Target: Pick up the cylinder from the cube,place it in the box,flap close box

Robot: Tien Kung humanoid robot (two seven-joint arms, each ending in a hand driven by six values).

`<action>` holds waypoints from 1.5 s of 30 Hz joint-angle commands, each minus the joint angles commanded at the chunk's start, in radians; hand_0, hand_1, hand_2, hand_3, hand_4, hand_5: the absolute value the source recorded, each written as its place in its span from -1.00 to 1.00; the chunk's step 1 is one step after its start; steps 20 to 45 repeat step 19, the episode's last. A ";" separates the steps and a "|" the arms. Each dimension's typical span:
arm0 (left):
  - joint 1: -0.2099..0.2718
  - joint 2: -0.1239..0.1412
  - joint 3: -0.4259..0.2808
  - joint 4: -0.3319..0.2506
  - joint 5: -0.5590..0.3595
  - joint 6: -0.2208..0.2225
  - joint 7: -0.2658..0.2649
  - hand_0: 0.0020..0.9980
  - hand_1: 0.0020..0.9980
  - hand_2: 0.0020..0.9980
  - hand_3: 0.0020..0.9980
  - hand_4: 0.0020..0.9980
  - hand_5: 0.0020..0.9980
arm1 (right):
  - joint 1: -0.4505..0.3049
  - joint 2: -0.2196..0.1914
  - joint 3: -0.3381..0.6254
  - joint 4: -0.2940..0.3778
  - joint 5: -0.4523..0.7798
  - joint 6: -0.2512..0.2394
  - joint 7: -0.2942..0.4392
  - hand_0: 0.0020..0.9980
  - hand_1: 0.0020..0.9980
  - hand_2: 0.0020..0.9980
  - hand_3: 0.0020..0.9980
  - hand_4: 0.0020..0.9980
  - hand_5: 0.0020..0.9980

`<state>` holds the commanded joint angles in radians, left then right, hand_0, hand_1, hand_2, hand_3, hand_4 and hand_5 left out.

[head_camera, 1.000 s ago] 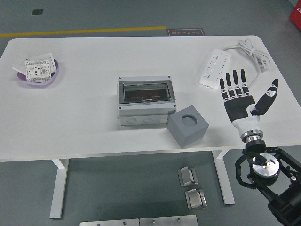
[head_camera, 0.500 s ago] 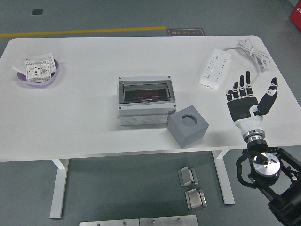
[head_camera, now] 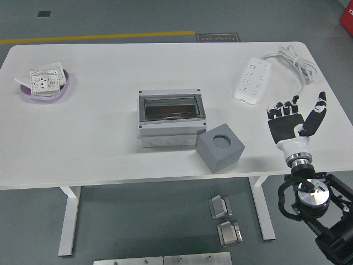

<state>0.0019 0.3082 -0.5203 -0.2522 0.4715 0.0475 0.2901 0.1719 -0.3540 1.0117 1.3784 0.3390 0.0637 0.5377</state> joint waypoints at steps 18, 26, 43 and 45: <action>-0.001 0.008 0.000 -0.002 0.006 -0.001 0.000 0.44 0.42 0.38 0.64 0.50 -0.07 | 0.002 -0.004 -0.003 -0.001 -0.009 -0.011 0.003 -0.85 -0.64 -0.61 -0.47 0.63 0.63; -0.001 0.008 0.000 -0.002 0.006 -0.001 0.000 0.44 0.42 0.38 0.64 0.50 -0.07 | 0.002 -0.004 -0.003 -0.001 -0.010 -0.012 0.003 -0.85 -0.64 -0.61 -0.47 0.63 0.63; -0.001 0.008 0.000 -0.002 0.006 -0.001 0.000 0.44 0.42 0.38 0.64 0.50 -0.07 | 0.002 -0.004 -0.003 -0.001 -0.010 -0.012 0.003 -0.85 -0.64 -0.61 -0.47 0.63 0.63; -0.001 0.008 0.000 -0.002 0.006 -0.001 0.000 0.44 0.42 0.38 0.64 0.50 -0.07 | 0.002 -0.004 -0.003 -0.001 -0.010 -0.012 0.003 -0.85 -0.64 -0.61 -0.47 0.63 0.63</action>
